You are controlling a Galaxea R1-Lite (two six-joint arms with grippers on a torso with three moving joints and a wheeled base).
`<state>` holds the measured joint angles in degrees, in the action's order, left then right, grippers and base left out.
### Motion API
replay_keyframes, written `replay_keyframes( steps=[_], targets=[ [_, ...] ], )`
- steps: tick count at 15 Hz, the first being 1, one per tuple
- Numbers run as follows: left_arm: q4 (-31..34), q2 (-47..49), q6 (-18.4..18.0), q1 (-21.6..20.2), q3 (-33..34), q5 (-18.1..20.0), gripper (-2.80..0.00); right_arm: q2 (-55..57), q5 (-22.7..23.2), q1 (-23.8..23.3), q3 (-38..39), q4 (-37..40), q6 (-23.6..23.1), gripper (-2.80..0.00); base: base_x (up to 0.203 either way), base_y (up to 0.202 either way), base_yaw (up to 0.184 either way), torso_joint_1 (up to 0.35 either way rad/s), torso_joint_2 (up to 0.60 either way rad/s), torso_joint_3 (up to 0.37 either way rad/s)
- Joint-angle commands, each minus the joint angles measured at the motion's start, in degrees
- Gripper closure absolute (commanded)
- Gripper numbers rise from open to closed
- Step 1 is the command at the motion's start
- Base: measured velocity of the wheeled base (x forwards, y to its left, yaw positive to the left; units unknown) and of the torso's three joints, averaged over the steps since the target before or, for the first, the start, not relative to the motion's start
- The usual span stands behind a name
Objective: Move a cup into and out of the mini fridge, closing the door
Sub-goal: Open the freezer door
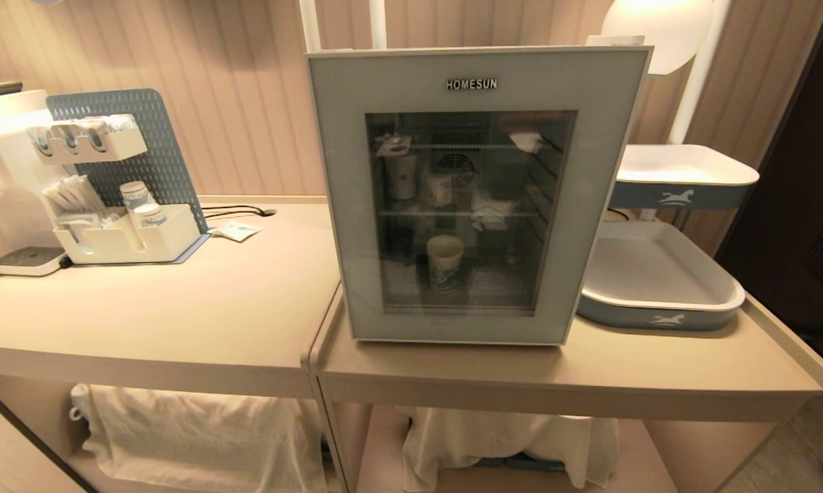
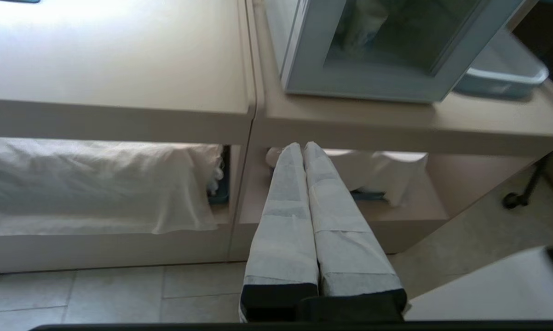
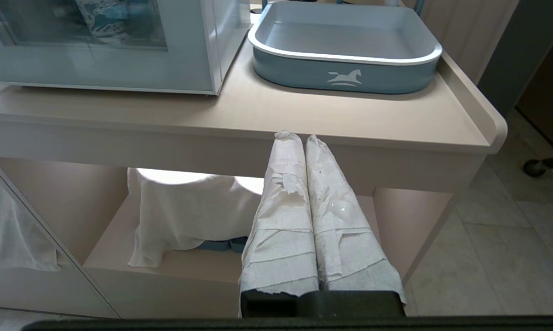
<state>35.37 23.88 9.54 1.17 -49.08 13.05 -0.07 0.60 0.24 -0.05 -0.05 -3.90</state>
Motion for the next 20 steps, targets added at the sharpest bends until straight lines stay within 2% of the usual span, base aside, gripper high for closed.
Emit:
replay_keyframes(
  steps=[1, 3, 6, 7, 8, 9, 11, 14, 15, 18, 20],
  targets=[
    [0.42, 14.24, 1.72, 0.29, -8.09, 0.32, 0.00, 0.06, 0.02, 0.02, -0.02, -0.04, -0.05, 0.00, 0.000, 0.000, 0.000, 0.000, 0.00, 0.000],
    [0.67, 22.82, 3.25, 0.28, -15.01, -0.25, 0.00, 0.07, 0.02, 0.02, 0.05, -0.04, -0.05, 0.00, 0.000, 0.000, 0.000, 0.000, 0.00, 0.000],
    [-0.42, 33.92, 3.77, -0.92, -23.15, -4.63, 0.00, -0.01, 0.02, 0.02, 0.05, -0.04, -0.05, 0.00, 0.000, 0.000, 0.000, 0.000, 0.00, 0.000],
    [-3.51, 36.95, 4.07, -1.24, -24.08, -4.93, 0.00, 0.07, 0.02, 0.02, 0.01, -0.04, -0.05, 0.00, 0.000, 0.000, 0.000, 0.000, 0.00, 0.000],
    [-10.20, 39.54, 4.67, -1.66, -24.08, -3.72, 0.00, 0.07, 0.02, 0.02, 0.05, -0.04, -0.05, 0.00, 0.000, 0.000, 0.000, 0.000, 0.00, 0.000],
    [-15.07, 42.11, 5.87, -2.34, -23.52, -1.47, 0.00, 0.07, 0.02, 0.02, 0.05, -0.04, -0.05, 0.00, 0.000, 0.000, 0.000, 0.000, 0.00, 0.000],
    [-17.65, 46.89, 8.80, -3.79, -23.71, 3.27, 0.00, 0.07, 0.02, 0.02, 0.05, -0.04, -0.05, 0.00, 0.000, 0.000, 0.000, 0.000, 0.00, 0.000],
    [-19.86, 51.14, 14.94, -4.79, -23.85, 17.70, 0.00, -0.01, 0.02, 0.02, -0.04, -0.04, -0.05, 0.00, 0.000, 0.000, 0.000, 0.000, 0.00, 0.000],
    [-20.45, 51.99, 15.98, -5.99, -22.70, 21.01, 0.00, 0.07, 0.02, 0.02, -0.03, -0.04, -0.05, 0.00, 0.000, 0.000, 0.000, 0.000, 0.00, 0.000],
    [-24.66, 56.13, 16.20, -6.64, -21.80, 25.07, 0.00, 0.07, 0.02, 0.02, 0.05, -0.04, -0.05, 0.00, 0.000, 0.000, 0.000, 0.000, 0.00, 0.000],
    [-25.90, 58.47, 13.00, -6.70, -21.64, 26.17, 0.00, 0.05, 0.02, 0.02, -0.04, -0.04, -0.05, 0.00, 0.000, 0.000, 0.000, 0.000, 0.00, 0.000]
  ],
)
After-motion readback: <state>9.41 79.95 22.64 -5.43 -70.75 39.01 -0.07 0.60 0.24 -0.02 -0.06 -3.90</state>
